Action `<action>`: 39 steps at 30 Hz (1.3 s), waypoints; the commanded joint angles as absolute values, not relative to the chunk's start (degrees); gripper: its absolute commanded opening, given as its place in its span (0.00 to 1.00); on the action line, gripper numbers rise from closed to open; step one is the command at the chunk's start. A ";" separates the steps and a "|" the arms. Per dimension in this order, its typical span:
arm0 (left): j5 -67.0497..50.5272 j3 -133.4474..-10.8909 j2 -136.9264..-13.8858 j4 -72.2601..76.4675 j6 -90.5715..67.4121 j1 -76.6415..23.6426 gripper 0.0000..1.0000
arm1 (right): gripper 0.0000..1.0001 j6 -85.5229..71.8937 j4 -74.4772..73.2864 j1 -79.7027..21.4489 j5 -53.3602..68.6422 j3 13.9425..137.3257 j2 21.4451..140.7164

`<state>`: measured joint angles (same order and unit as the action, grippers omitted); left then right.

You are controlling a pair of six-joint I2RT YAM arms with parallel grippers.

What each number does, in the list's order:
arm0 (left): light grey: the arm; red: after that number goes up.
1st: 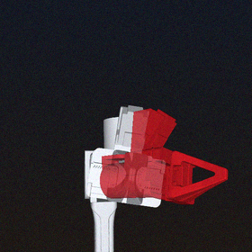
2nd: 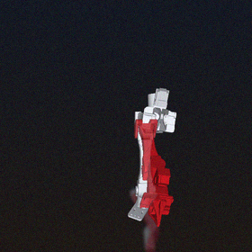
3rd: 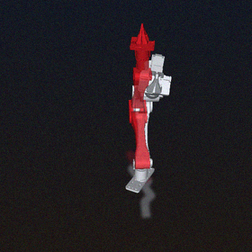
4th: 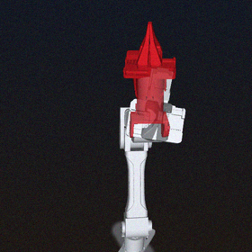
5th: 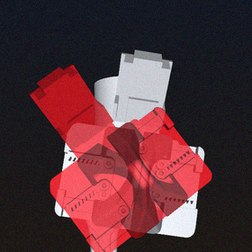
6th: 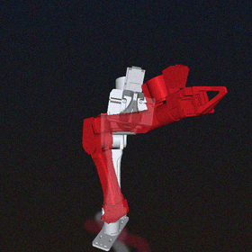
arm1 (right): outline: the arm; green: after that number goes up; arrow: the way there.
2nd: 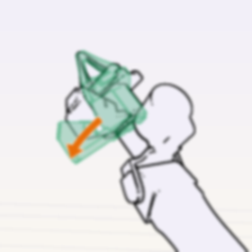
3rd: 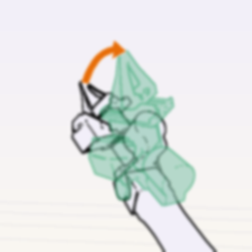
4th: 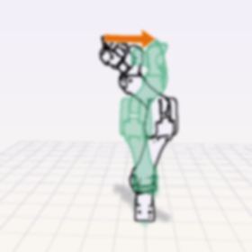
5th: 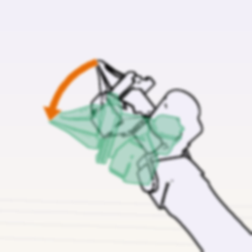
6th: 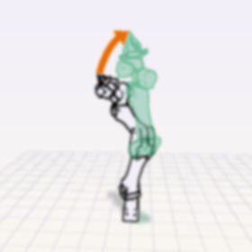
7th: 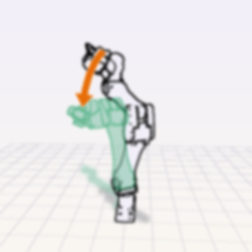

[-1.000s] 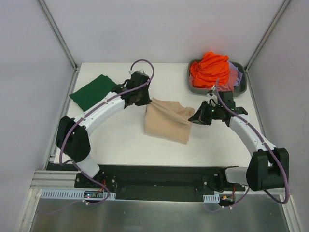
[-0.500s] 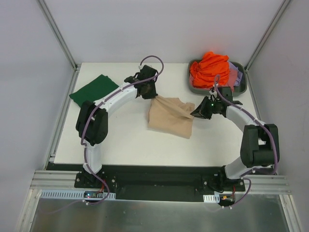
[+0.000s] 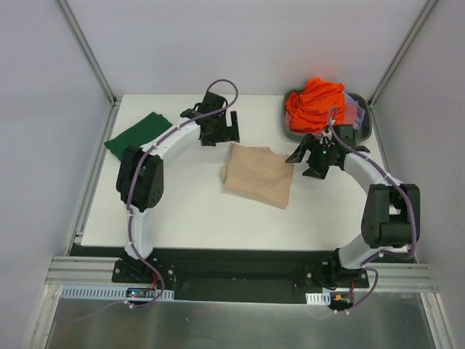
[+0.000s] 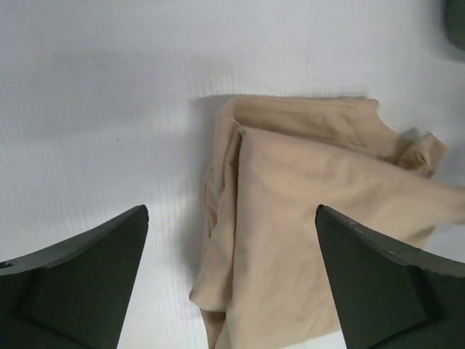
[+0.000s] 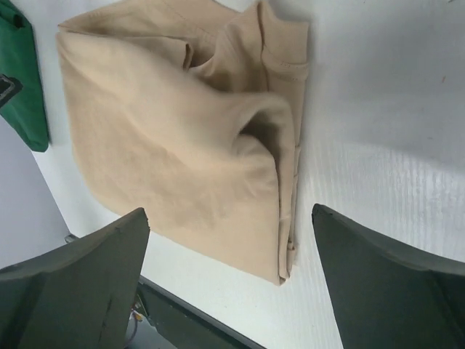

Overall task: Fold and stack the t-shirts
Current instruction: Fold the long partially folded tshirt into a neat square, then put the neatly folded tshirt into the corner of the board with the left arm

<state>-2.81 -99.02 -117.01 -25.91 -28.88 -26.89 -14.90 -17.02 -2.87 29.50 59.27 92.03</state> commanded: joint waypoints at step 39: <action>-9.06 -55.39 -92.31 -14.50 -36.64 -40.42 0.99 | 0.96 -5.44 -13.54 -17.39 17.68 55.74 92.66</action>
